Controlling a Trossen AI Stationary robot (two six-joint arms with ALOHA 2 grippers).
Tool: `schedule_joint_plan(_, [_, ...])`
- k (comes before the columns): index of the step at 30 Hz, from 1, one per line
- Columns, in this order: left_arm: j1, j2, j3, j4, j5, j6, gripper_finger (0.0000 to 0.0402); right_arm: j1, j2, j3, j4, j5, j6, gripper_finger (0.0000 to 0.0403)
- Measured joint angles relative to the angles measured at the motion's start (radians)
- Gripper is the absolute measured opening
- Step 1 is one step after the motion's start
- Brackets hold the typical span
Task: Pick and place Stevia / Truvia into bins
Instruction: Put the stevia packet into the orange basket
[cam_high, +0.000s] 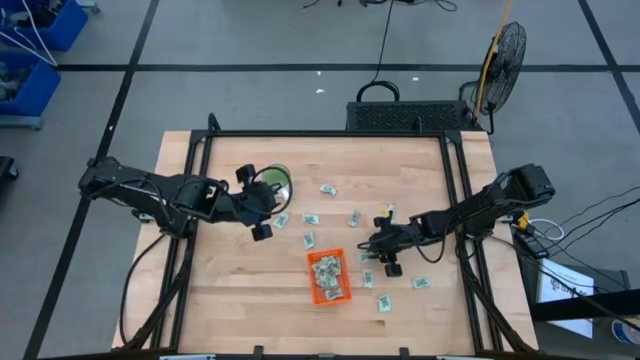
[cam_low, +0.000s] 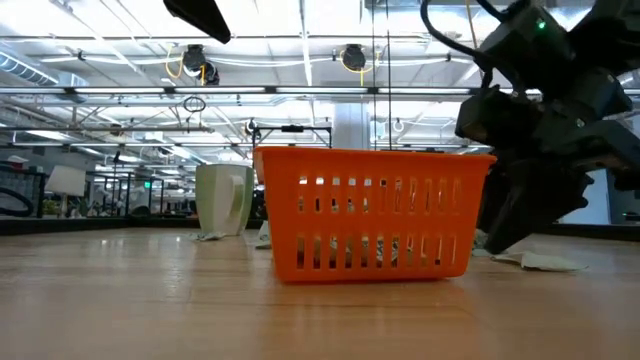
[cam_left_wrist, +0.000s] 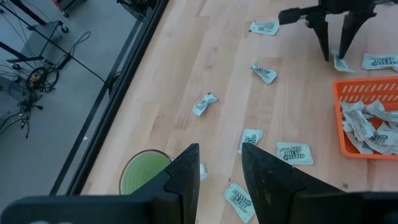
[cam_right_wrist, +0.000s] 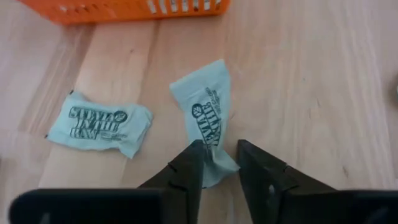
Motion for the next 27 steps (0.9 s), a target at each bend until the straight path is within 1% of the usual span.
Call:
schedule_joint_plan(6, [0.000,0.000,0.000,-0.001,0.002,0.004,0.0127,0.000,0.012,-0.053,0.158,0.006,-0.004,0.0049])
schedule_joint_plan(10, [0.000,0.000,0.000,-0.001,0.002,0.005,0.0127,0.001,0.014,-0.056,0.197,-0.008,-0.041,0.0008])
schedule_joint_plan(15, [0.000,0.000,0.000,-0.001,0.002,0.006,0.0127,0.000,-0.017,-0.031,0.198,0.001,-0.069,0.0011])
schedule_joint_plan(17, [0.000,0.000,0.000,-0.001,0.002,0.006,0.0127,0.004,-0.048,-0.015,0.201,0.028,-0.090,0.0007])
schedule_joint_plan(20, [0.000,0.000,0.000,-0.001,0.002,0.006,0.0127,0.017,-0.111,0.010,0.204,0.097,-0.151,0.0003])
schedule_joint_plan(22, [0.000,0.000,0.000,-0.001,0.002,0.006,0.0127,0.020,-0.156,0.026,0.203,0.109,-0.195,0.0005])
schedule_joint_plan(24, [0.000,0.000,0.000,-0.001,0.002,0.006,0.0127,0.020,-0.203,0.044,0.206,0.080,-0.235,0.0005])
schedule_joint_plan(25, [0.000,0.000,0.000,-0.001,0.002,0.006,0.0127,0.020,-0.224,0.053,0.220,0.040,-0.259,0.0005])
schedule_joint_plan(26, [0.000,0.000,0.000,-0.001,0.002,0.006,0.0127,0.020,-0.244,0.058,0.244,-0.012,-0.281,0.0003])
schedule_joint_plan(27, [0.000,0.000,0.000,-0.001,0.002,0.007,0.0127,0.020,-0.258,0.063,0.277,-0.087,-0.308,0.0003])
